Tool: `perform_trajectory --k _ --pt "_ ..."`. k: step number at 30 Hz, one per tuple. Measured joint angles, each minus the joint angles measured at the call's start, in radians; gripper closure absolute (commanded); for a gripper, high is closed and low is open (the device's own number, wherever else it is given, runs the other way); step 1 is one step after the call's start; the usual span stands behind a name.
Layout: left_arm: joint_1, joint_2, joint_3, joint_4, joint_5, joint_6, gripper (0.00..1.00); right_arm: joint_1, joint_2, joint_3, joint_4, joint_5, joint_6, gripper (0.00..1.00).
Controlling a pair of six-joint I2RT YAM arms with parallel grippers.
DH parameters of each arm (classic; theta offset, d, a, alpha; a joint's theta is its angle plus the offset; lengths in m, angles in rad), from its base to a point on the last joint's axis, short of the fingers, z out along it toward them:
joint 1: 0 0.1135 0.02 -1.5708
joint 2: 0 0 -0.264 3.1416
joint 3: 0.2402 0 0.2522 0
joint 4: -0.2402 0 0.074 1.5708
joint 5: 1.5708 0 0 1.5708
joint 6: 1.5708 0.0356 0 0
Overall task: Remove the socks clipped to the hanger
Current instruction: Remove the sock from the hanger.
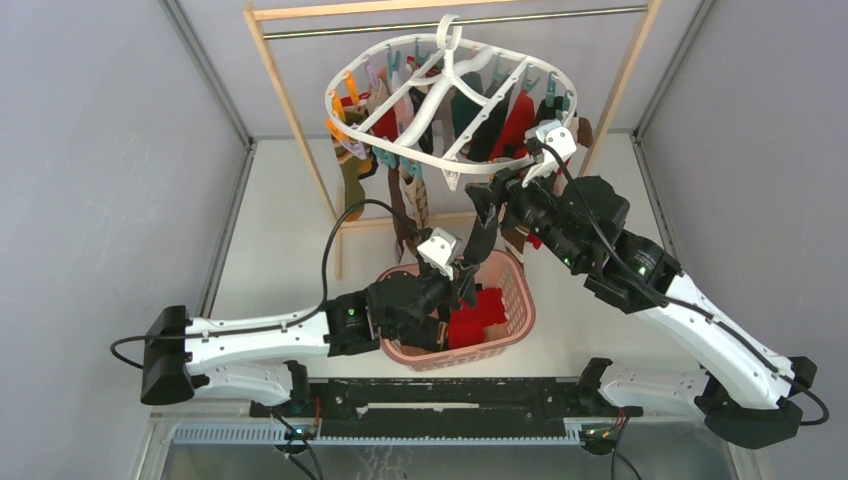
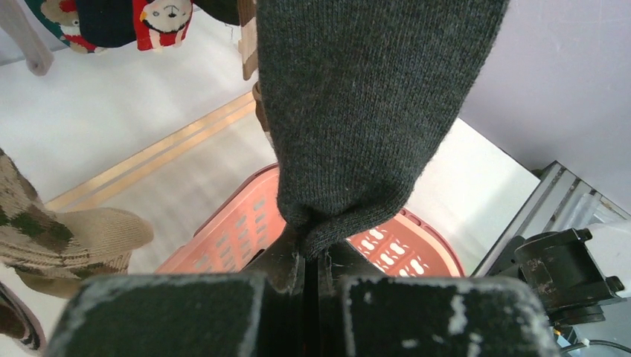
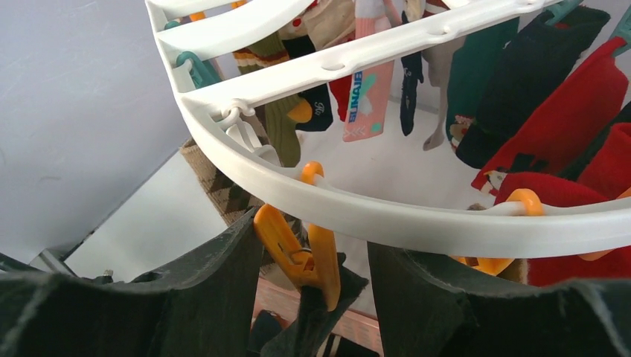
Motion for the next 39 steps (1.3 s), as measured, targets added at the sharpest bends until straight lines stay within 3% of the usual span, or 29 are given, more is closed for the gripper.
perform_trajectory --k 9,15,19,24,32,33,35,36,39 --pt "0.0 0.0 0.0 -0.007 0.0 0.0 1.0 0.026 0.003 0.0 0.02 0.061 -0.028 0.49" --pt "0.0 0.0 0.0 -0.006 0.0 0.0 1.0 0.04 0.003 0.0 0.032 0.09 -0.045 0.68" --pt "0.0 -0.001 0.0 -0.006 0.0 -0.001 1.0 0.042 0.002 0.0 0.04 0.104 -0.056 0.87" --pt "0.0 -0.01 0.0 -0.007 0.0 -0.002 1.0 0.045 0.002 0.0 0.044 0.106 -0.06 1.0" --pt "0.002 -0.029 0.0 -0.01 -0.001 -0.002 1.0 0.045 0.001 0.0 0.045 0.106 -0.06 0.99" --pt "0.002 -0.032 0.0 -0.01 -0.001 -0.003 1.0 0.045 0.0 0.0 0.045 0.106 -0.06 0.92" --pt "0.003 -0.038 -0.002 -0.011 -0.002 -0.003 1.0 0.045 -0.002 0.0 0.046 0.104 -0.06 0.65" --pt "0.003 -0.041 -0.002 -0.014 -0.003 -0.003 1.0 0.045 -0.003 0.0 0.048 0.103 -0.06 0.57" --pt "0.005 -0.049 -0.003 -0.013 -0.005 -0.005 1.0 0.045 -0.005 0.0 0.052 0.103 -0.058 0.51"
